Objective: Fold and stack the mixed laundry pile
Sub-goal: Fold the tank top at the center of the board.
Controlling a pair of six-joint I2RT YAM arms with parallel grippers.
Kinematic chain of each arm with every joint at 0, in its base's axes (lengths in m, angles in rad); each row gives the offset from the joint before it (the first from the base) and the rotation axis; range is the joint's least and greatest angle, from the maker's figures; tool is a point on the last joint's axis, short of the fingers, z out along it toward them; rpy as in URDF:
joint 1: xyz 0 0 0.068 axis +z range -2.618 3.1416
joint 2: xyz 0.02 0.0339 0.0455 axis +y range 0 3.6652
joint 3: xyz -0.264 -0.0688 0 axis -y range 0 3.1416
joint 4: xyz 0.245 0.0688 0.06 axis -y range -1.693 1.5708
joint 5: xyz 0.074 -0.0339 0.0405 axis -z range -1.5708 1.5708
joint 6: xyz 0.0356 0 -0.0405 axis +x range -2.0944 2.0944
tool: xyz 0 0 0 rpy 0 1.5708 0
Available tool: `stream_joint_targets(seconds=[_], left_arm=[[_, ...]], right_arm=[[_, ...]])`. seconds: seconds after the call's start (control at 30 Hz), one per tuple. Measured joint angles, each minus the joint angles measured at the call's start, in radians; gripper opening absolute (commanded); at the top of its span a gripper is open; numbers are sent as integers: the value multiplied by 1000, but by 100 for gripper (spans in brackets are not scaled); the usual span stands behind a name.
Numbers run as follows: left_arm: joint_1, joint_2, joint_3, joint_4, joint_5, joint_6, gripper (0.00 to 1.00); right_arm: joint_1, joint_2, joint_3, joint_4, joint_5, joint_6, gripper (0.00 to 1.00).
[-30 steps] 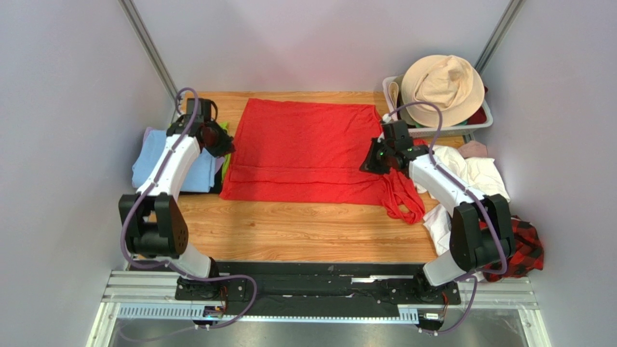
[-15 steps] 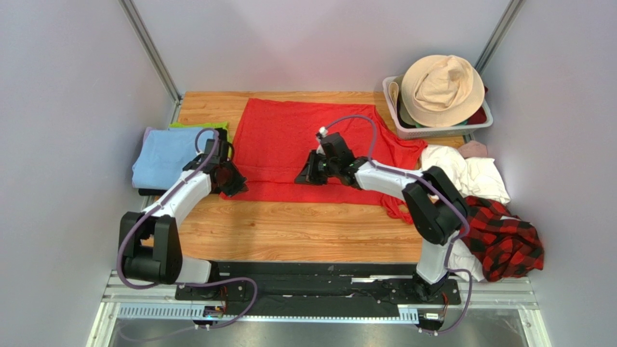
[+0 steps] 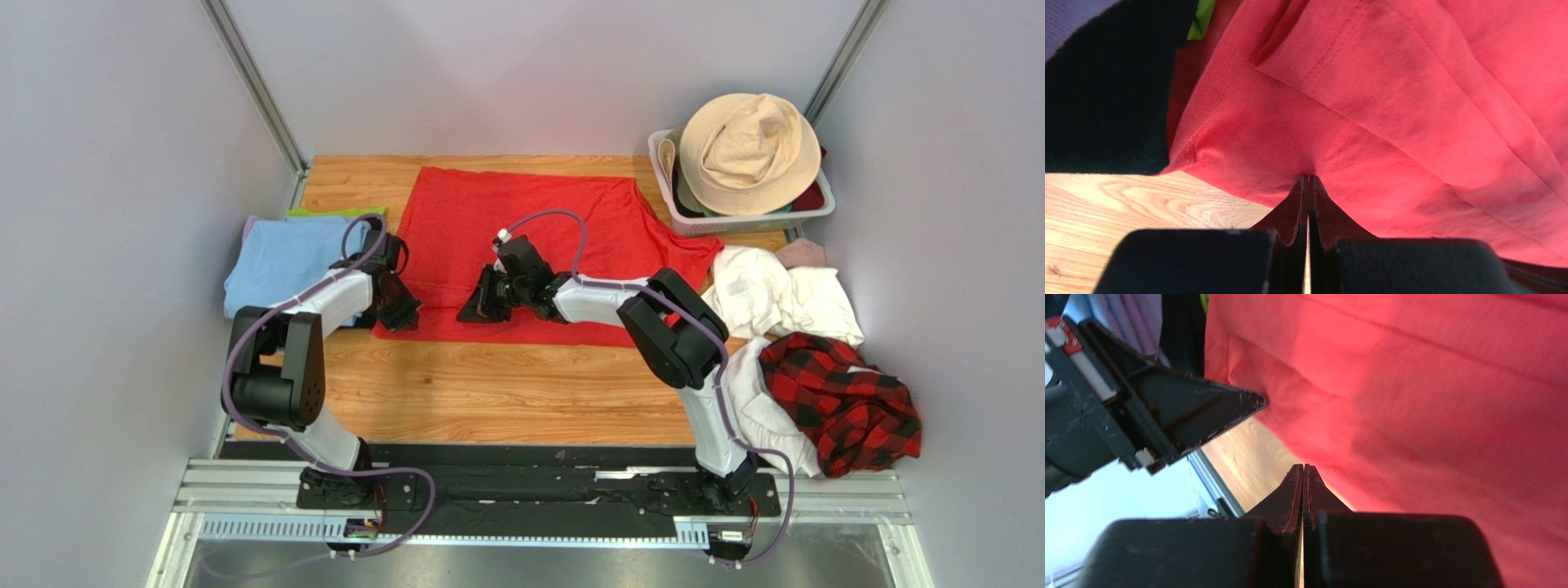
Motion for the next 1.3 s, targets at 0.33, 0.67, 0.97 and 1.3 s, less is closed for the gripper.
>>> stream_joint_targets(seconds=[0.33,0.67,0.97,1.3], left_arm=[[0,19,0,-4,-31,4,0],[0,19,-1,-5,-42,14,0],[8,19,-1,-9,-47,26,0],[13,-71,37,-56,-84,76,4]], right_arm=[[-33,117,85,9,-2,19,0],[-114,235,286,-28,-19,23,0],[-161,284,485,-125,-26,-68,22],[-180,-130,-34,-202,45,-210,33]])
